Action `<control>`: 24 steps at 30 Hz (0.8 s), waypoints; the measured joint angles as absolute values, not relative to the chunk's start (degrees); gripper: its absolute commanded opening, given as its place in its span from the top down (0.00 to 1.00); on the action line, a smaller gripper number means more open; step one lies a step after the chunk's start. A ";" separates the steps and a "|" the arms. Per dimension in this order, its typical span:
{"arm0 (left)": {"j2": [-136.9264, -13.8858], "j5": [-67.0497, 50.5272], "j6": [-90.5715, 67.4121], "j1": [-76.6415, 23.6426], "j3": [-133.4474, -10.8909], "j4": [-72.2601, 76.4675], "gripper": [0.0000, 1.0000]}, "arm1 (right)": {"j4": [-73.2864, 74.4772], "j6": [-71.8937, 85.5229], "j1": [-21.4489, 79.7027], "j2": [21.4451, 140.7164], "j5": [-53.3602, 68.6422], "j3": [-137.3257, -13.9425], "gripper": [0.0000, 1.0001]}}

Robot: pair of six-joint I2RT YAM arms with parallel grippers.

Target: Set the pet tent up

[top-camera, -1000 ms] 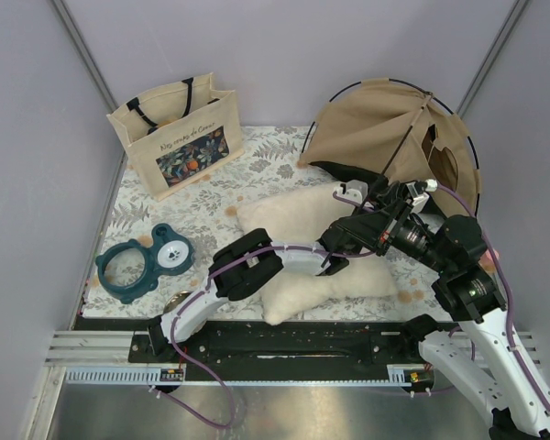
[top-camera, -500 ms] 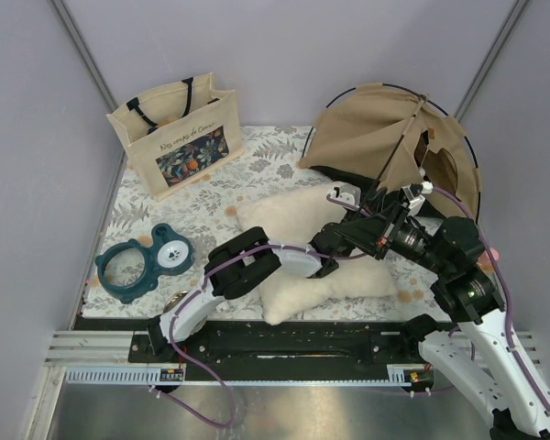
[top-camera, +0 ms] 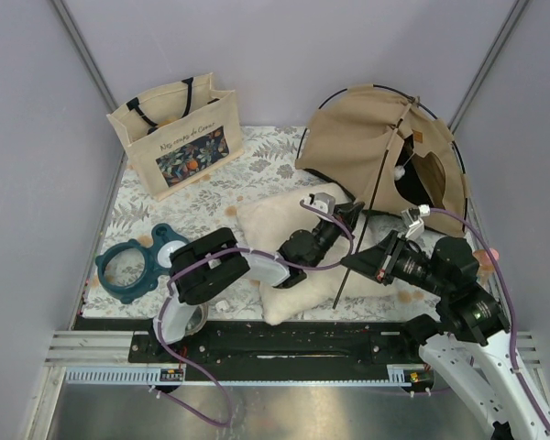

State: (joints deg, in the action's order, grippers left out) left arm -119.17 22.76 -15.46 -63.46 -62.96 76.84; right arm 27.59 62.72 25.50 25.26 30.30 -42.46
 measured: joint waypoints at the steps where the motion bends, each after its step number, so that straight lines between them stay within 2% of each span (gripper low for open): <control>1: -118.58 22.39 -15.51 -63.48 -62.00 76.86 1.00 | 28.47 61.54 25.52 24.84 29.85 -42.00 1.00; 11: -113.49 17.89 -15.40 -63.72 -53.30 77.71 1.00 | 32.14 49.54 25.61 25.43 21.37 -41.15 1.00; 24: -107.50 16.01 -15.05 -65.69 -44.34 78.65 1.00 | 27.03 41.80 25.63 30.72 8.36 -41.58 1.00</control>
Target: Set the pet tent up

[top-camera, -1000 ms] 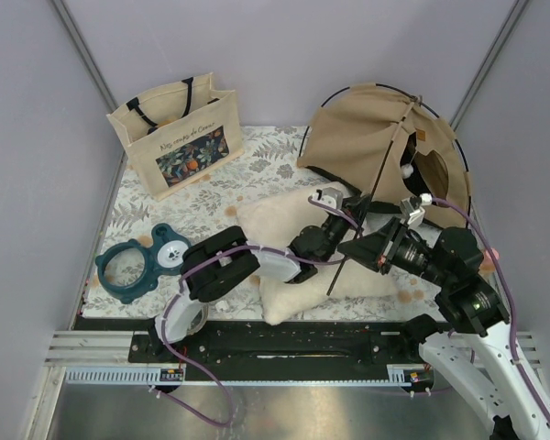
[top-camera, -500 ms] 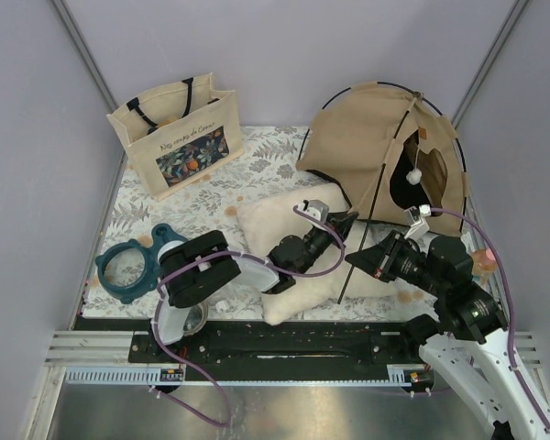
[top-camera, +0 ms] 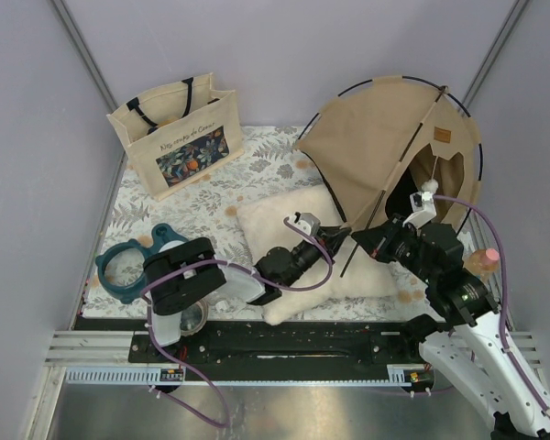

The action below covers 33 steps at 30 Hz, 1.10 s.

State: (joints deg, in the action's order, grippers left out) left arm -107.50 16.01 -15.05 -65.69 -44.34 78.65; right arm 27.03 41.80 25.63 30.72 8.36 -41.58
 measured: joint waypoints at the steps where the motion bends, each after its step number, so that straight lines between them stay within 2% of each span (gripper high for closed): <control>1: -107.35 15.94 -15.05 -65.76 -43.86 78.70 1.00 | 26.70 41.52 25.63 30.96 7.73 -41.80 1.00; 12: -104.33 15.35 -14.98 -67.42 -37.54 80.29 1.00 | 21.47 38.83 25.63 34.70 -0.16 -45.84 1.00; 33: -100.95 17.39 -15.22 -68.31 -33.15 80.84 1.00 | 17.50 36.71 26.00 38.96 -2.28 -45.69 1.00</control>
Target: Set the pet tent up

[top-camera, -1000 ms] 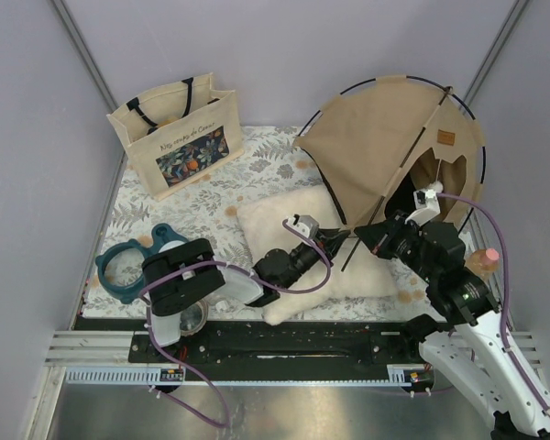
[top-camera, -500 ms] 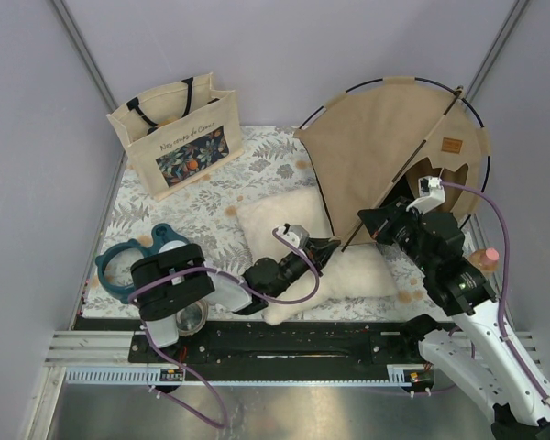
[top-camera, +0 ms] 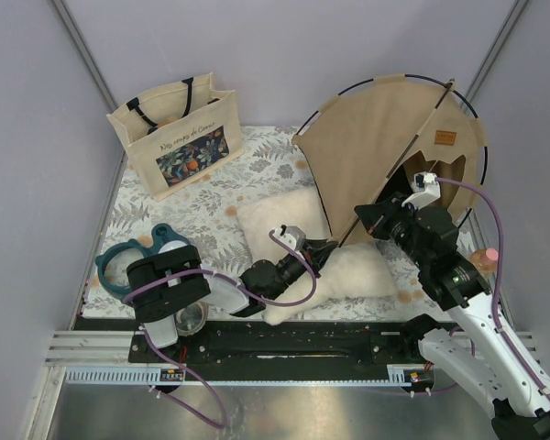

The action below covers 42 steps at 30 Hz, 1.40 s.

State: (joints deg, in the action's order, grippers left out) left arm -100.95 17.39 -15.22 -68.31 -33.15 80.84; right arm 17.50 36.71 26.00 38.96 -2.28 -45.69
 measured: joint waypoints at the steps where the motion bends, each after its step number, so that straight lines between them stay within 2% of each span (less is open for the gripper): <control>1: -100.95 17.45 -15.27 -68.38 -33.15 80.82 1.00 | 17.17 36.97 26.00 38.98 -2.31 -45.52 1.00; 42: -100.95 22.09 -14.98 -71.77 -31.88 81.52 1.00 | 13.32 37.60 26.79 41.34 -5.48 -42.81 1.00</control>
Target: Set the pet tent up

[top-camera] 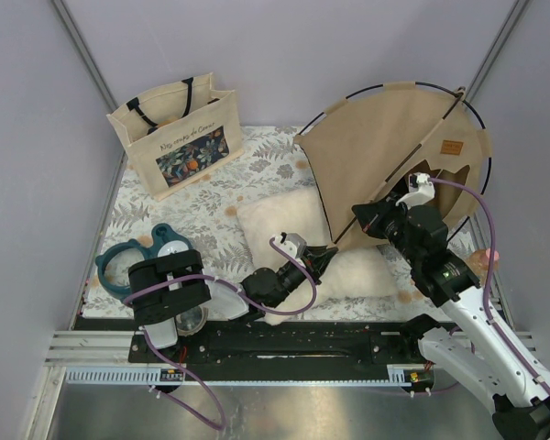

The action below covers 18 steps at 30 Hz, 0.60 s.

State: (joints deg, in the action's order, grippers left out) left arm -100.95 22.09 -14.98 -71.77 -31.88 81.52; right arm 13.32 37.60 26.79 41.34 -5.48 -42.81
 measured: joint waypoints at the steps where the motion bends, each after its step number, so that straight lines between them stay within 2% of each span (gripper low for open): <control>1: -100.95 22.09 -14.98 -71.77 -31.88 81.52 1.00 | 13.34 37.26 26.81 41.34 -5.52 -42.81 1.00; 18: -100.95 22.11 -14.96 -71.96 -31.77 81.36 1.00 | 13.32 35.88 26.92 42.39 -5.72 -42.81 1.00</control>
